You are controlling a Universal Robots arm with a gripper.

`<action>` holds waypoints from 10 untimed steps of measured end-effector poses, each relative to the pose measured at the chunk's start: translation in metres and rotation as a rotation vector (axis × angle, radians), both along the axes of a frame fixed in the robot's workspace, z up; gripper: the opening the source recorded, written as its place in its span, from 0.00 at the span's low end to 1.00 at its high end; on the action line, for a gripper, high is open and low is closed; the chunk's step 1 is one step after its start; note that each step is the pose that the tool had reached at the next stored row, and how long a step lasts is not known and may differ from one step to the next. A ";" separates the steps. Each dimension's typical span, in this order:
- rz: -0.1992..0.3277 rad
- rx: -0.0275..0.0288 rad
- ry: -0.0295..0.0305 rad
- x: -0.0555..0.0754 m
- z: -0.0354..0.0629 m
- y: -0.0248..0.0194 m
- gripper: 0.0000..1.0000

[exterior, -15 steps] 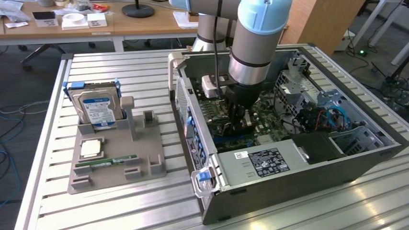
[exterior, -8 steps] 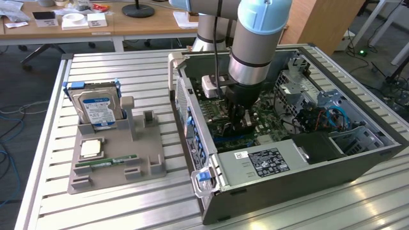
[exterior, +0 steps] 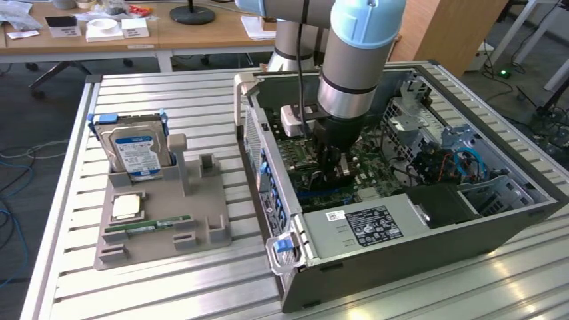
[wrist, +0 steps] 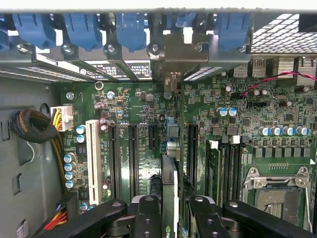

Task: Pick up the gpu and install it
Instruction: 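Insert the gpu into the slot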

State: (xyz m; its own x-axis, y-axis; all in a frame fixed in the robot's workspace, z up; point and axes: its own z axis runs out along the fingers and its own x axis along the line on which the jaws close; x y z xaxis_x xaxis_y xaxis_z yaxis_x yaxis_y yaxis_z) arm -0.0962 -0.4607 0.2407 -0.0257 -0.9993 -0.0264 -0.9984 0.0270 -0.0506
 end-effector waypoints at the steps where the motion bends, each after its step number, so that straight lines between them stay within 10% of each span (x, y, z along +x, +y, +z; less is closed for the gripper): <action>1: 0.000 0.0000 -0.0001 0.000 0.0000 0.0000 0.26; 10: 0.000 -0.0002 0.0000 -0.001 -0.0013 0.0000 0.26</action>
